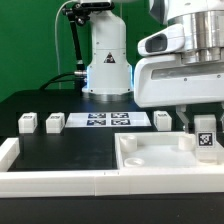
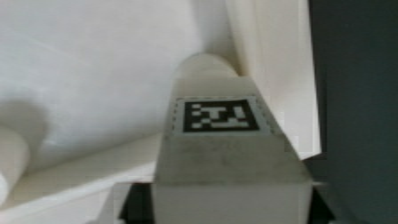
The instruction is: Assemble square table
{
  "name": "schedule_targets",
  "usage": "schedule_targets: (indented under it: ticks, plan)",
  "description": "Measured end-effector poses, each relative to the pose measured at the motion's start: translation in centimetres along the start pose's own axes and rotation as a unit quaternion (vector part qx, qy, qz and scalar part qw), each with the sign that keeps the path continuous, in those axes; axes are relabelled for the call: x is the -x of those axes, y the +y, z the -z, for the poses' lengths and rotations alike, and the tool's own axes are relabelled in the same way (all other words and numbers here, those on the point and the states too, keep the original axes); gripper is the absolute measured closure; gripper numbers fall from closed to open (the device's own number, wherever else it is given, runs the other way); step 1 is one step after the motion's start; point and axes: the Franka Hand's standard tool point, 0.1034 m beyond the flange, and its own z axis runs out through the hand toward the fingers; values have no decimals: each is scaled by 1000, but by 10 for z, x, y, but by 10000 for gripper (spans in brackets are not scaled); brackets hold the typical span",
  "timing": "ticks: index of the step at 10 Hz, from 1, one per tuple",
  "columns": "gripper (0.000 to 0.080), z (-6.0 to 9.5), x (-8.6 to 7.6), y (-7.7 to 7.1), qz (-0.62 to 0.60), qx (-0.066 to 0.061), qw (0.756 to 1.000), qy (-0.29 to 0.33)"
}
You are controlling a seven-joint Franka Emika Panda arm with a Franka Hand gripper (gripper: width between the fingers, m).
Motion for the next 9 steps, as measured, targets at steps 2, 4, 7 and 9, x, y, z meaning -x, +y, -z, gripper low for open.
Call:
schedule_targets:
  ticks: [2,4,7,9]
  plan:
    - [507,0,0,3,-121,5,993,3]
    - [506,-1,1,4,-215,4,977,0]
    - [506,0,2,4,-326,21,945,-23]
    - [506,-1,3,5,-374,23,927,-22]
